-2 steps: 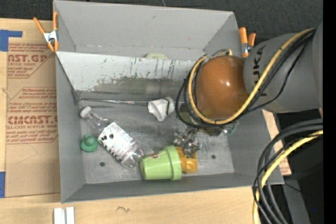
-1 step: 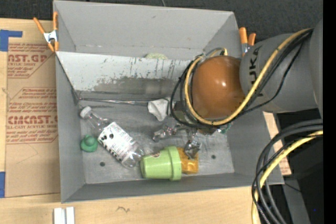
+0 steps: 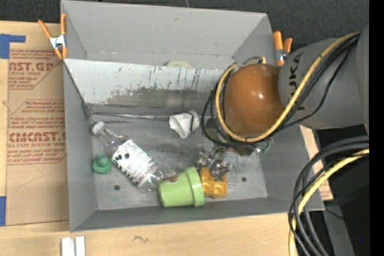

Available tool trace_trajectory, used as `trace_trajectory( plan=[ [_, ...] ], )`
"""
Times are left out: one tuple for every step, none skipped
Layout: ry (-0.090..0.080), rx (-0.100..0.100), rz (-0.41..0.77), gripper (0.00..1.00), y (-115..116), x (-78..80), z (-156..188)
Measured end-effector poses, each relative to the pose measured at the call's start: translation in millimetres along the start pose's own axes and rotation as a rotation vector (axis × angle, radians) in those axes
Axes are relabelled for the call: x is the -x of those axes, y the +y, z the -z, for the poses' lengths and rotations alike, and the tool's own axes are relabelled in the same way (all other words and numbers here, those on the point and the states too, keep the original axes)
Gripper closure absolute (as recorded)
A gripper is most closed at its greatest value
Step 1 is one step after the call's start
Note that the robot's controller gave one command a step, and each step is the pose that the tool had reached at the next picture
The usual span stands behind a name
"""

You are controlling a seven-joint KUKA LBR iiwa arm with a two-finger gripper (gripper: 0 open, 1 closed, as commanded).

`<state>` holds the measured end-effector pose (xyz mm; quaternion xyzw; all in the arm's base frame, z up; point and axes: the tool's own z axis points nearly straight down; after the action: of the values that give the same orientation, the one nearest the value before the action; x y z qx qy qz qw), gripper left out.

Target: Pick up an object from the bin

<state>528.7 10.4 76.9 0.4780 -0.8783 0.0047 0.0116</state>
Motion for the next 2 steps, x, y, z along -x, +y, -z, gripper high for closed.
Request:
trace_trajectory(
  plan=[
    [0.000, 0.000, 0.000, 1.00, -0.1, 0.1, 0.0],
    [-0.030, -0.011, 0.089, 1.00, 15.6, -28.5, 172.9]
  ],
)
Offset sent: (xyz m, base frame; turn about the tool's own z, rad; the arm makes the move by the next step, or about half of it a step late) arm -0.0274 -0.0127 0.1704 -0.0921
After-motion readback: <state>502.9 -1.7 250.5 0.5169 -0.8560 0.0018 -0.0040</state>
